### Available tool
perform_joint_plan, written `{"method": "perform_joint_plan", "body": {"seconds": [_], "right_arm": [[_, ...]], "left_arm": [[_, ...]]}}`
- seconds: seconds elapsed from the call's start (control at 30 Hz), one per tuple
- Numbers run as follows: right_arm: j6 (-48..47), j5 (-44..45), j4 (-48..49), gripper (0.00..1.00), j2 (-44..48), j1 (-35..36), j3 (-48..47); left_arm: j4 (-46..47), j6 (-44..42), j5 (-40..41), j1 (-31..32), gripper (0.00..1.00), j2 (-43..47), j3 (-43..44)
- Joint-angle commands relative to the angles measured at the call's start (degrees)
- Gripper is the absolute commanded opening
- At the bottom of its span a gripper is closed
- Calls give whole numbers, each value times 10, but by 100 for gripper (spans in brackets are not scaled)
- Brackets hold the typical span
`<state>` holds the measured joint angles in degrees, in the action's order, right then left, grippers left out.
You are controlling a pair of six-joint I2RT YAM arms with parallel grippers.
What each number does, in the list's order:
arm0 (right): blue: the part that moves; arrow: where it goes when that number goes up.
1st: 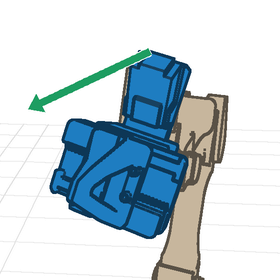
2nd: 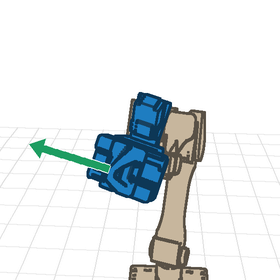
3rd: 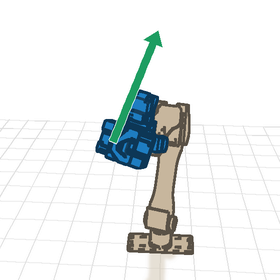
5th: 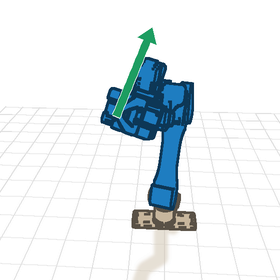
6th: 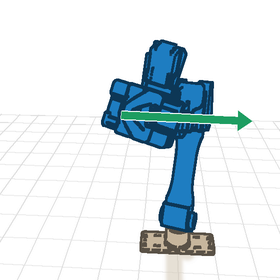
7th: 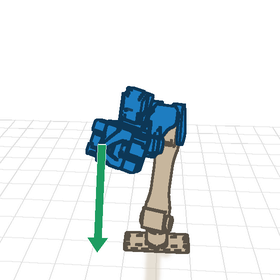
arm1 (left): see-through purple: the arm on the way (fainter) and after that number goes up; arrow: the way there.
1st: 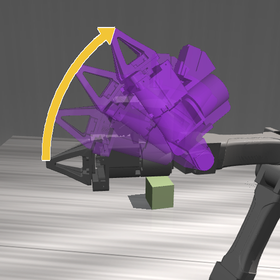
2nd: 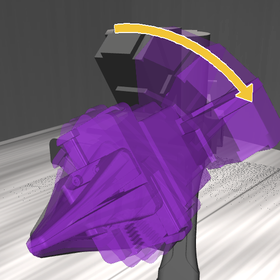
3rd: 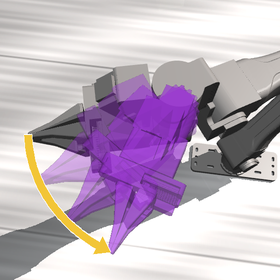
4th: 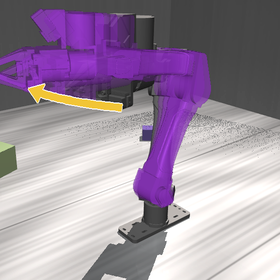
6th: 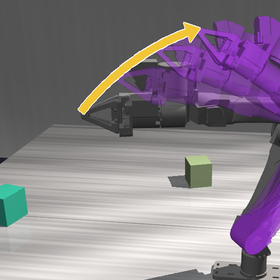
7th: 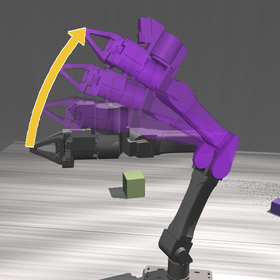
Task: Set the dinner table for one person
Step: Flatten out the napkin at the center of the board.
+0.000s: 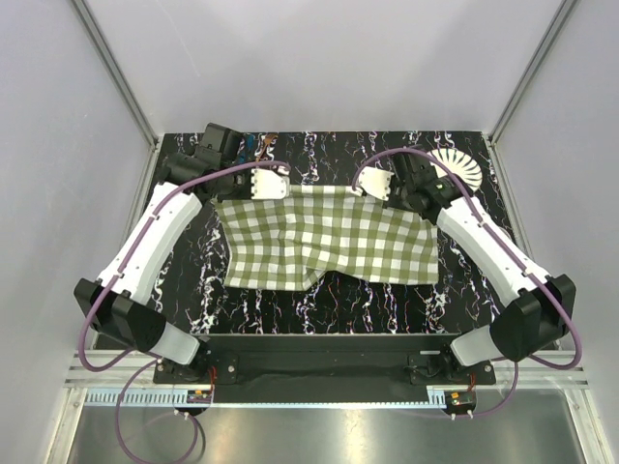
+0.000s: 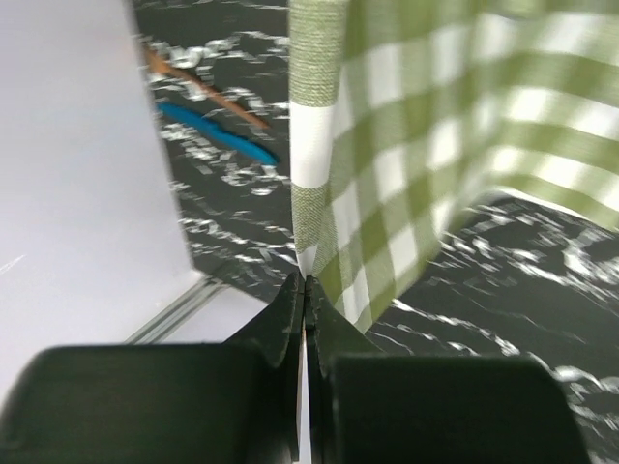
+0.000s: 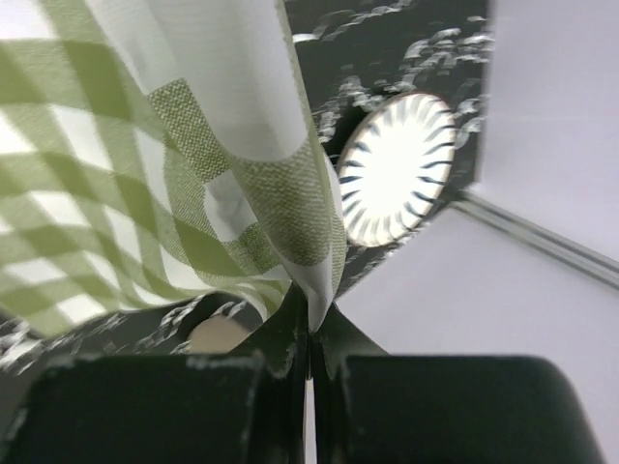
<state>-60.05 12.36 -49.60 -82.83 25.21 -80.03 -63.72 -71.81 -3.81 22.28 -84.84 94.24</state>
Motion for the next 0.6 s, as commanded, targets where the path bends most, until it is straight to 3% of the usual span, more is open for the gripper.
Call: {"method": "perform_joint_plan", "body": {"seconds": [0.0,0.27,0.57], "right_arm": [[-39,107,158,0,8,-5,34],[-57,108,270,0,-27,-5,65],[-139,144,619,0,-95,-5,156]], "left_arm": [[119,28,78,-15,0,1,-11],[273,24,148,-14,0,-3,-112],[561,-3,236,-1,0,-16,-244]]}}
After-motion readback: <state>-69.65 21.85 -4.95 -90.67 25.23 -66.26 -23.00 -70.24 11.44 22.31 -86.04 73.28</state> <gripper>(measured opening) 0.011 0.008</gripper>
